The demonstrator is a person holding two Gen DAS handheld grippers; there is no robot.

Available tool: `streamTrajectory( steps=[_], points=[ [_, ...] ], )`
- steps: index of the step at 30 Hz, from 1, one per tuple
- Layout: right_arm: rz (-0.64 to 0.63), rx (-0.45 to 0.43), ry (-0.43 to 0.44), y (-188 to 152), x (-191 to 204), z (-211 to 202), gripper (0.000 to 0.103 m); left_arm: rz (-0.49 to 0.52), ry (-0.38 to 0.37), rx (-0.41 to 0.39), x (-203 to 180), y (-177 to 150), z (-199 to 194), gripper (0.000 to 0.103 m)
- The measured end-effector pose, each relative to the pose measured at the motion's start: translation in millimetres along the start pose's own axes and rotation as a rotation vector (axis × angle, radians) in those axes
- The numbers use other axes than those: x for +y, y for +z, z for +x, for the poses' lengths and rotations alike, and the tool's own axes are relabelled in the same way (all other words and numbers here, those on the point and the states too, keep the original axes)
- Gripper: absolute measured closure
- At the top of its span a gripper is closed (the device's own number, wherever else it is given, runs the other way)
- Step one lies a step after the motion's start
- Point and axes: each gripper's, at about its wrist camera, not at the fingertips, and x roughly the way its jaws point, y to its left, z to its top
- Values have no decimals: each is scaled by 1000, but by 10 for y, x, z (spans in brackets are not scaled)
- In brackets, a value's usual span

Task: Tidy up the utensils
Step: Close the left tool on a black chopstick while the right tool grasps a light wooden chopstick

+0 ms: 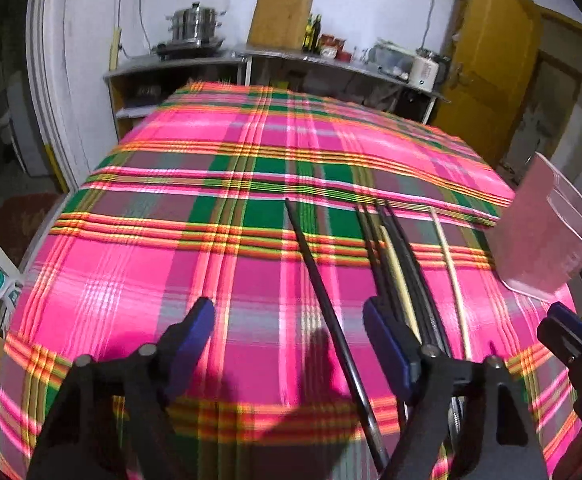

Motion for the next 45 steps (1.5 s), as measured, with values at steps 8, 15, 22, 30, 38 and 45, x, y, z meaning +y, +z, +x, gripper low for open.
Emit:
streamTrajectory(
  steps=[8,15,22,30,38,45],
  points=[
    [49,89,-29,301,-104,541,70,-20,-46,92,-11,165,303,56],
    [62,135,-45,501,-136,915,70,-18,-57,117,-26,223,465,69],
    [70,203,-87,698,-148,1292,76,-29,-34,103,-22,255,497,79],
    [76,267,-126,812,-214,1589,79,30,21,88,-119,258,526,87],
    [86,270,-101,953,-261,1619,97,6,6,88,-69,282,537,94],
    [82,192,-45,1110,-130,1260,98,-26,-48,91,-17,340,435,97]
  ],
)
